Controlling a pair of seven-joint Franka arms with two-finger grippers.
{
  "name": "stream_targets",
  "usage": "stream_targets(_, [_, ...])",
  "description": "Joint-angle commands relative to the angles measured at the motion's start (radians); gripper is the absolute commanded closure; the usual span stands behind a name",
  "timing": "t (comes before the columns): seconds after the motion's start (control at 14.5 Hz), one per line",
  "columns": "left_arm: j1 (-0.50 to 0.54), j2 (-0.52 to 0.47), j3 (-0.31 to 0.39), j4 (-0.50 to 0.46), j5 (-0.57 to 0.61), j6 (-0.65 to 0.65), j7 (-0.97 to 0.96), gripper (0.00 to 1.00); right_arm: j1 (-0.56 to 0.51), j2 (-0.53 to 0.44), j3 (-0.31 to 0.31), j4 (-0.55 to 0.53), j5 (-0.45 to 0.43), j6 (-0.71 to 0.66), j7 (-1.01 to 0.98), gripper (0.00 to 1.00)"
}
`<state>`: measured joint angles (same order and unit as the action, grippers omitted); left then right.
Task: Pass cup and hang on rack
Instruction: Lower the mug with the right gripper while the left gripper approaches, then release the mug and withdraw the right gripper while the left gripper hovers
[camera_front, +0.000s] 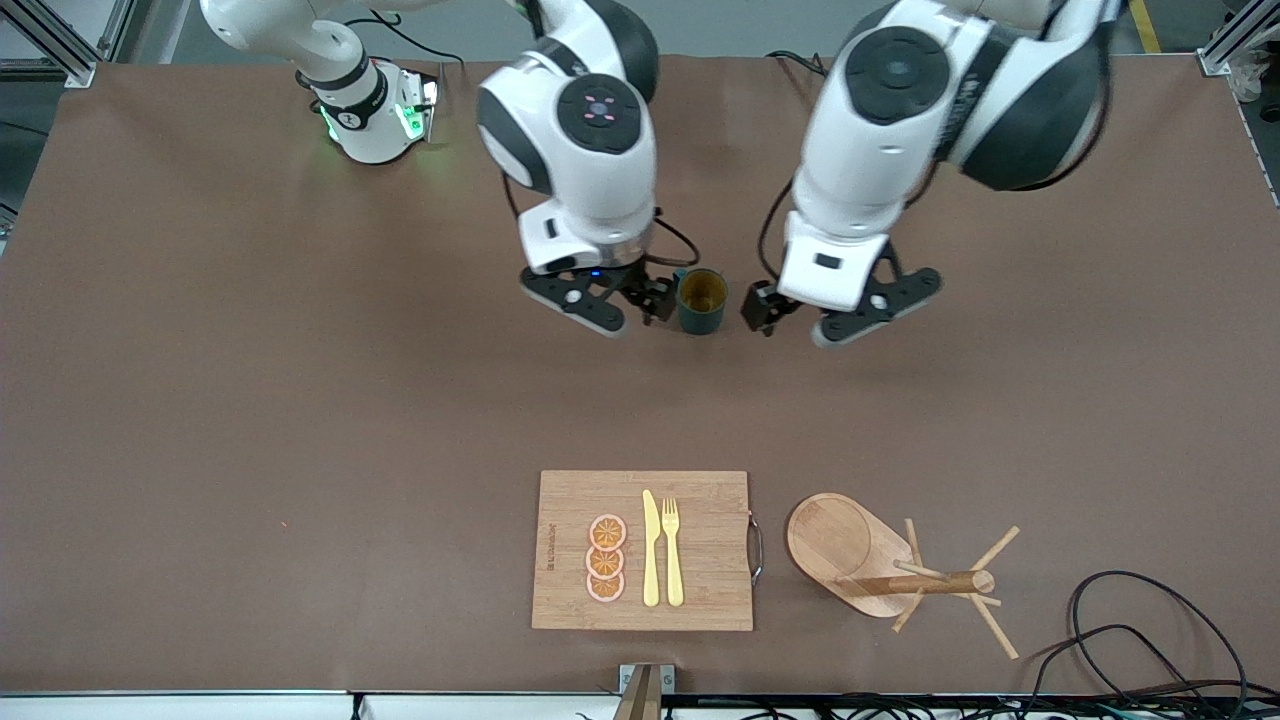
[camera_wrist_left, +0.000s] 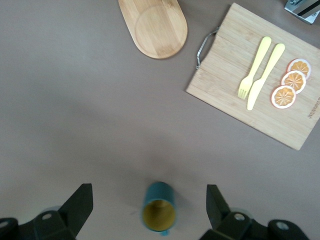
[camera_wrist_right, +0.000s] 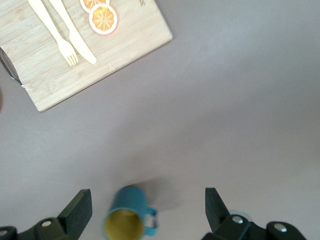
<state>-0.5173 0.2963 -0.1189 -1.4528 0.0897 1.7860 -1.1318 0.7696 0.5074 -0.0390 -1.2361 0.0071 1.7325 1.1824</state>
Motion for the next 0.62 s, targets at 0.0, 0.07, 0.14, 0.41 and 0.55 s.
stream_targets(0.0, [-0.047, 0.006, 0.004, -0.052, 0.056, 0.073, -0.132, 0.00, -0.053, -0.096, 0.011, -0.103, -0.039, -0.019, -0.169, 0.00])
stream_targets(0.07, [-0.049, 0.006, 0.002, -0.058, 0.061, 0.075, -0.141, 0.00, -0.076, -0.113, 0.011, -0.106, -0.061, -0.042, -0.235, 0.00])
stream_targets(0.14, [-0.047, 0.001, -0.001, -0.064, 0.061, 0.072, -0.143, 0.00, -0.108, -0.140, 0.011, -0.123, -0.062, -0.050, -0.304, 0.00])
stream_targets(0.41, [-0.104, 0.006, -0.004, -0.101, 0.088, 0.078, -0.252, 0.00, -0.248, -0.301, 0.011, -0.303, -0.064, -0.010, -0.532, 0.00])
stream_targets(0.55, [-0.159, 0.003, -0.004, -0.154, 0.140, 0.090, -0.311, 0.00, -0.320, -0.407, 0.011, -0.466, -0.067, 0.076, -0.643, 0.00])
